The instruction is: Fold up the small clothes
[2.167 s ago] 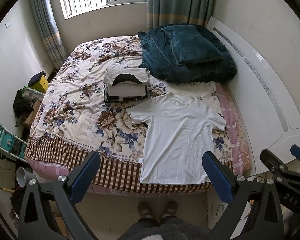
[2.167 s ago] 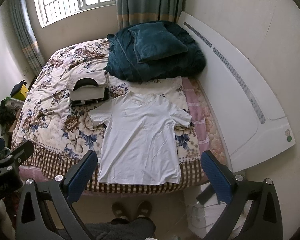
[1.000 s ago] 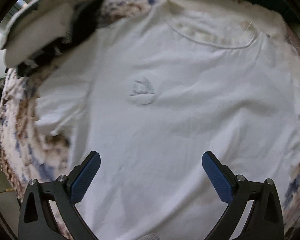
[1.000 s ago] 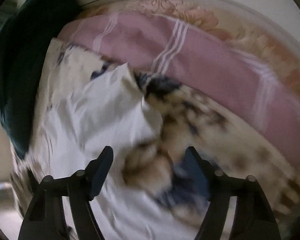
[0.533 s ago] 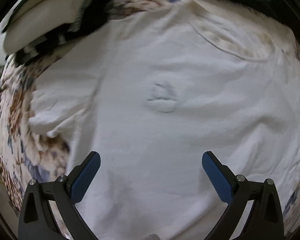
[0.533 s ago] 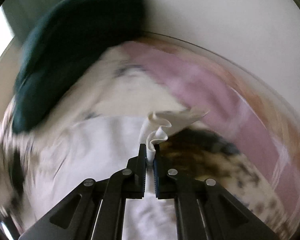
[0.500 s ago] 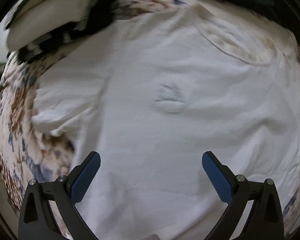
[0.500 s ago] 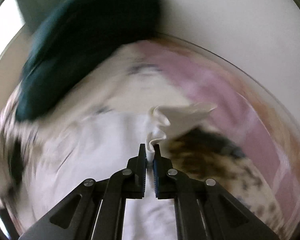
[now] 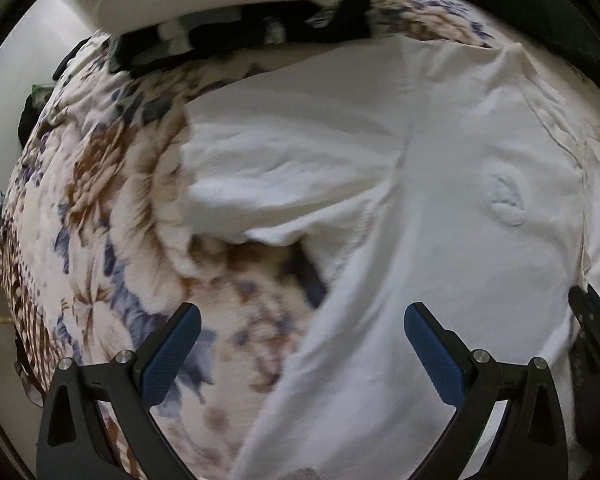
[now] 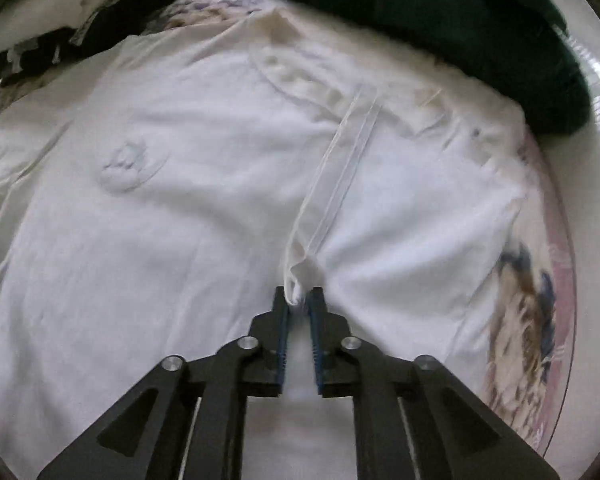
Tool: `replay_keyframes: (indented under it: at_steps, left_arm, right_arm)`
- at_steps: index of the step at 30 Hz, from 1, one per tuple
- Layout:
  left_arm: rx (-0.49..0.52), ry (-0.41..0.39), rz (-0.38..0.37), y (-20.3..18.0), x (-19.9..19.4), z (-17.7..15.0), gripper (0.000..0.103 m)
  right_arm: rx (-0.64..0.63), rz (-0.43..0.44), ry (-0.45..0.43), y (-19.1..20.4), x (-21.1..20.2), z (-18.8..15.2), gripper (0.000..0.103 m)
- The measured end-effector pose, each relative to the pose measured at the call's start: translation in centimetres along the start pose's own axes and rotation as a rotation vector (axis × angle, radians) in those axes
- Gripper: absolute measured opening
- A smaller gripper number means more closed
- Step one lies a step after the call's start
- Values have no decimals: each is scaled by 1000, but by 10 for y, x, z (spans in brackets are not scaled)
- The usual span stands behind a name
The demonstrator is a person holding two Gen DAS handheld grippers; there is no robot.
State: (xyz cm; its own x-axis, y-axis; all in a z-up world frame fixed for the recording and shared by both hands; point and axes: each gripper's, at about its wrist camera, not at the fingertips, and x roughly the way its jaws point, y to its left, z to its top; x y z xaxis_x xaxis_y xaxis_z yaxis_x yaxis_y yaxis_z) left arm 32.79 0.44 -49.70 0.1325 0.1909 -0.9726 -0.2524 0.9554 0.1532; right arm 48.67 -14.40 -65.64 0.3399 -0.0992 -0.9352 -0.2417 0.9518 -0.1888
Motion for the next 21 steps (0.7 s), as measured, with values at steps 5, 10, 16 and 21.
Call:
replay_keyframes:
  at_steps: [5,10,16,21]
  left_arm:
    - [-175,56,-74,48,14,1,103]
    - [-572,136,-361,115,56,9,103]
    - [-714,28,-479,123,68,41,72]
    - [-694,-37,-447,98,61,55,5]
  right_arm:
    - [149,150,13,-21,-31,-25,61]
    - [357,152,103,-57,-21,-51,61]
    - [496,124,145,-73,-10,-64,61]
    - [557,119,148,-89,-12,-74,61]
